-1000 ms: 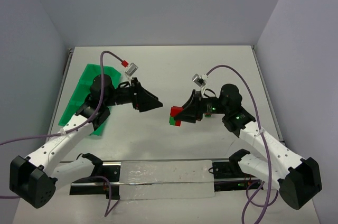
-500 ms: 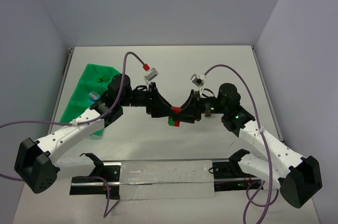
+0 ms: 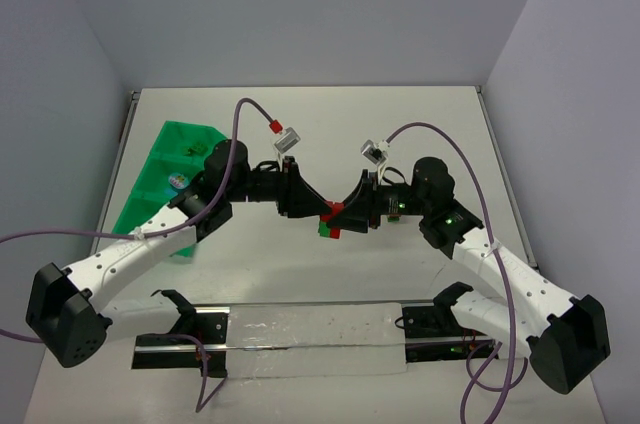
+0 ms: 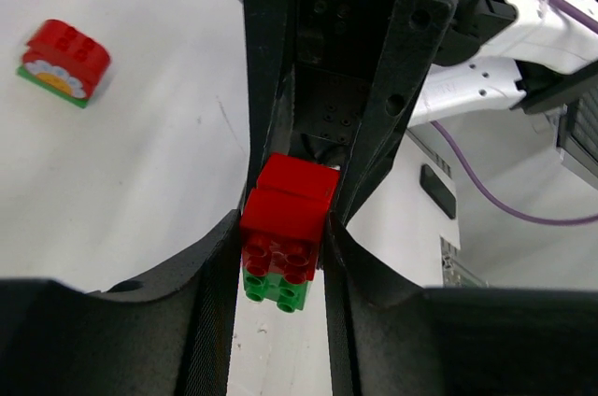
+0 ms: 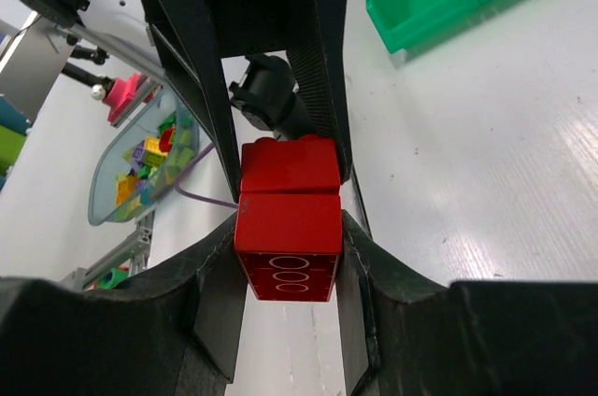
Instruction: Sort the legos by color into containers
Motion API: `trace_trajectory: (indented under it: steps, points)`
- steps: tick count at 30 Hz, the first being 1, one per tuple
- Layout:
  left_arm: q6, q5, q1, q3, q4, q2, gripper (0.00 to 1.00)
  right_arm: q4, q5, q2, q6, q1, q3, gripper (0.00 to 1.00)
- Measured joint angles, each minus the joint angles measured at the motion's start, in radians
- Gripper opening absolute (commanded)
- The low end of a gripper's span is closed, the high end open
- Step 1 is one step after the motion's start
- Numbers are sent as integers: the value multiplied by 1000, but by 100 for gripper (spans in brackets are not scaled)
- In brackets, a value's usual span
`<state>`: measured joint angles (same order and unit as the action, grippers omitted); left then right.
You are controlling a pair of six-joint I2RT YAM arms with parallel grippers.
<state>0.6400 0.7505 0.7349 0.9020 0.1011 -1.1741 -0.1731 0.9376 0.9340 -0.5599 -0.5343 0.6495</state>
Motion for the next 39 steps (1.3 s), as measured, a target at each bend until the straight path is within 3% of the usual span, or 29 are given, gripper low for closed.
trace_trajectory:
  steps: [5,16,21,27,34,39]
  points:
    - [-3,-94,-10,0,-54,46,0,6,-40,-5,11,0,-2,21]
    - [29,-248,-166,1,-80,135,0,87,-71,-20,44,0,-21,19]
    - [33,-369,-327,10,-228,177,0,138,-156,-26,67,0,-20,19]
    - [78,-652,-560,73,-525,164,0,197,-251,-30,88,0,-20,19]
    - [216,-1039,-663,70,-835,137,0,220,-294,-32,113,0,-20,19]
    - [318,-1211,-719,8,-965,136,0,222,-295,-32,124,0,-21,19]
